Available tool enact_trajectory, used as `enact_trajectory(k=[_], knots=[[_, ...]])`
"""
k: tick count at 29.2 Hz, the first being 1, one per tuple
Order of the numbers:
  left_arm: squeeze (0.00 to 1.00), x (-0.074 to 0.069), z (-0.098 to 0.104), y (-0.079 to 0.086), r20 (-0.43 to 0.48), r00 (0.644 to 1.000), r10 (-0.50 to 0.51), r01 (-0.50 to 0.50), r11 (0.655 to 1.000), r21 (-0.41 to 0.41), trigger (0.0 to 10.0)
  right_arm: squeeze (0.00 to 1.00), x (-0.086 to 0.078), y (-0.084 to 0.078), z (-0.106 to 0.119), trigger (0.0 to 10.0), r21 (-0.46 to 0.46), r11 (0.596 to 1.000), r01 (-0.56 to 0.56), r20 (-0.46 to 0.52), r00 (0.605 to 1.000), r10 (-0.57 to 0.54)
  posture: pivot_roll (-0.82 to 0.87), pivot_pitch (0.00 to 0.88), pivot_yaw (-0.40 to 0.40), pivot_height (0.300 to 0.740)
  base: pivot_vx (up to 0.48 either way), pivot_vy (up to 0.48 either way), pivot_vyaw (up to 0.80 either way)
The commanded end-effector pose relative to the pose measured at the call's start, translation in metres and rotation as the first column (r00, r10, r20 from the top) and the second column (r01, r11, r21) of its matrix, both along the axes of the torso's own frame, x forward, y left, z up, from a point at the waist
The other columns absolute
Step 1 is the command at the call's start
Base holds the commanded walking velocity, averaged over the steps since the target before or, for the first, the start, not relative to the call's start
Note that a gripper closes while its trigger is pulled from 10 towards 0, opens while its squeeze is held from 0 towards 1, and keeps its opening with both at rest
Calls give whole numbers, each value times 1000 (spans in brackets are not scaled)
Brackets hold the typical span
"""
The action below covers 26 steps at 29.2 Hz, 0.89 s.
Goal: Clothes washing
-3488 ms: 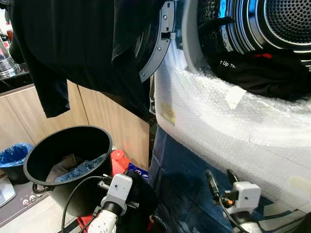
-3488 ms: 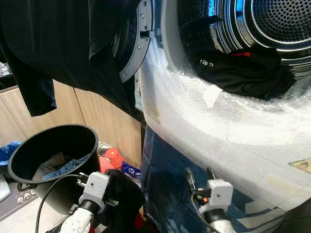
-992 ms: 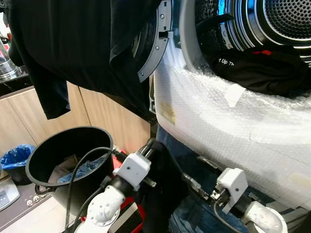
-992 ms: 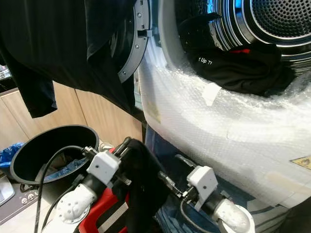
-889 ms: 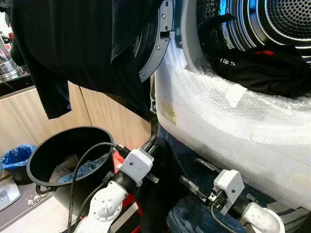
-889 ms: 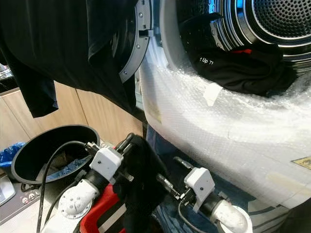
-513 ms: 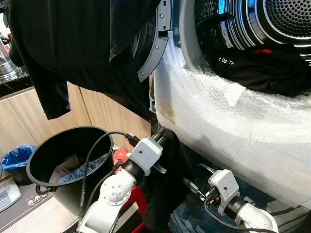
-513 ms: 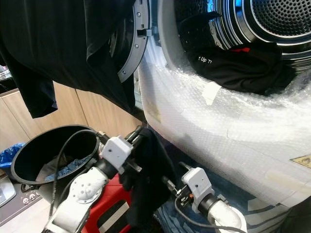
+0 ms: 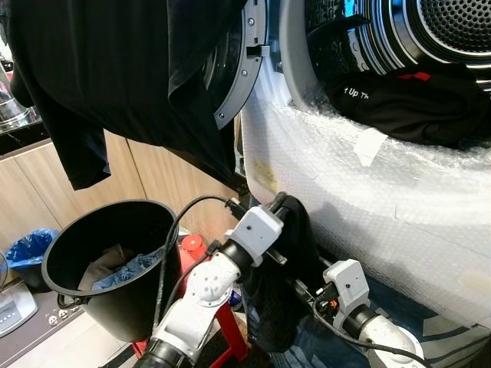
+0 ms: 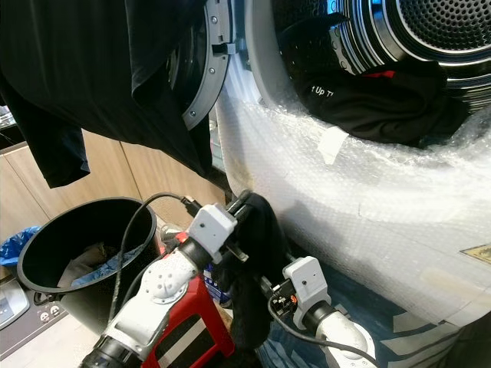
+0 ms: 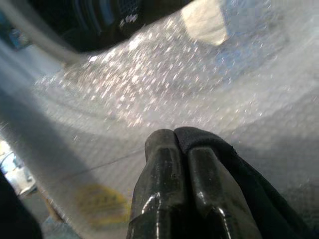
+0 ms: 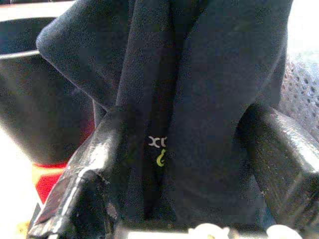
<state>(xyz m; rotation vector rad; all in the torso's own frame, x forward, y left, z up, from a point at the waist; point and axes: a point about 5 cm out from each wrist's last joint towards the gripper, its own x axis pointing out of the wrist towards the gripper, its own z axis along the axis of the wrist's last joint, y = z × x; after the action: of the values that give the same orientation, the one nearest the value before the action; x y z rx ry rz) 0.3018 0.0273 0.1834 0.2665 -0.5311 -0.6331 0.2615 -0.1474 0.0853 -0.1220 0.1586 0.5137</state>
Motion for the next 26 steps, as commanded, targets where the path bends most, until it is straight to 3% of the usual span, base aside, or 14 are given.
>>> enact_trajectory(k=[1, 6, 14, 19, 26], knots=[[0, 1, 14, -6, 68, 997, -27, 28, 1000, -14, 10000, 0, 4, 3, 10, 10000, 29, 1000, 11, 28, 1000, -12, -113, 0, 74, 740, 0, 0, 0], [0, -1, 15, -19, 72, 996, -60, 63, 997, -34, 10000, 0, 6, 18, 19, 10000, 150, 989, 16, 34, 999, -21, -125, 0, 82, 740, 0, 0, 0], [0, -3, 17, -36, 73, 993, -94, 99, 993, -60, 10000, 0, 6, 35, 25, 10000, 185, 983, -10, 40, 999, 3, -140, 0, 90, 740, 0, 0, 0], [0, -5, 23, -48, 84, 990, -115, 122, 989, -87, 10000, 0, 15, 41, 28, 10000, 203, 976, 77, 22, 996, -84, -143, 0, 89, 740, 0, 0, 0], [0, -11, 31, -58, 100, 985, -140, 152, 980, -125, 10000, 0, 23, 36, 20, 10000, 199, 959, 204, -17, 979, -205, -133, 0, 86, 740, 0, 0, 0]])
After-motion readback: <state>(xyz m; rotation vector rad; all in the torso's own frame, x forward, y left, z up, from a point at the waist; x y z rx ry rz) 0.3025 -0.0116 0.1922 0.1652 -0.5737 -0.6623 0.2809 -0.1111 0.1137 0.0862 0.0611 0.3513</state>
